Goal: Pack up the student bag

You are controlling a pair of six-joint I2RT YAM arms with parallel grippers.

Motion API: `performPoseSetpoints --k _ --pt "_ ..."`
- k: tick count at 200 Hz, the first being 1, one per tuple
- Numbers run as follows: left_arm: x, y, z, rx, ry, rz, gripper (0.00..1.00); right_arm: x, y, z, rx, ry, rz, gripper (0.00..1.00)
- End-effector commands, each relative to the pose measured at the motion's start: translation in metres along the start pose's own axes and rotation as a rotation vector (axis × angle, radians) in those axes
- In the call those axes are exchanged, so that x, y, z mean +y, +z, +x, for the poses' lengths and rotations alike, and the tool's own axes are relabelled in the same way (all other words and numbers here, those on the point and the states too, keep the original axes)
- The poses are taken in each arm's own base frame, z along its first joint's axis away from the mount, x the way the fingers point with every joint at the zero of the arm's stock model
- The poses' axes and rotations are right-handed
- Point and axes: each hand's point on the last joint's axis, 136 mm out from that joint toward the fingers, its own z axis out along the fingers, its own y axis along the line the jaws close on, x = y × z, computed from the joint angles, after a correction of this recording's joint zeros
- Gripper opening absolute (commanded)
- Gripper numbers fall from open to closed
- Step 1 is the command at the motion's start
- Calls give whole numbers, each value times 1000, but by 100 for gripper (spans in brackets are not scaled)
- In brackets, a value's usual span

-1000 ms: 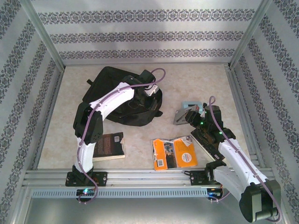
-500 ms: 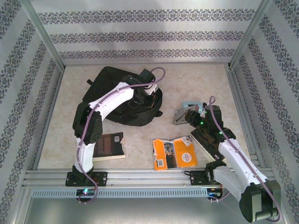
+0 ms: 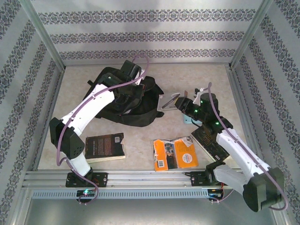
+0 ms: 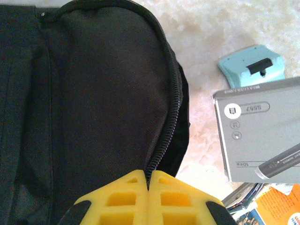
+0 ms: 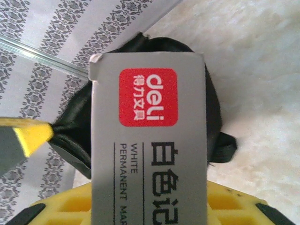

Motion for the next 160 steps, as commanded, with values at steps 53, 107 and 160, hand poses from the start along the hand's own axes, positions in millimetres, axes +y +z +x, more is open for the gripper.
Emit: performPoseSetpoints --k 53,107,160 --pt "-8 -8 -2 -36 -81 106 1 56 76 -24 54 135 -171 34" --pt "16 -5 -11 -32 -97 4 63 88 95 -24 86 137 -305 33" --pt "33 16 -33 -13 -102 -65 71 97 97 -17 117 127 -353 33"
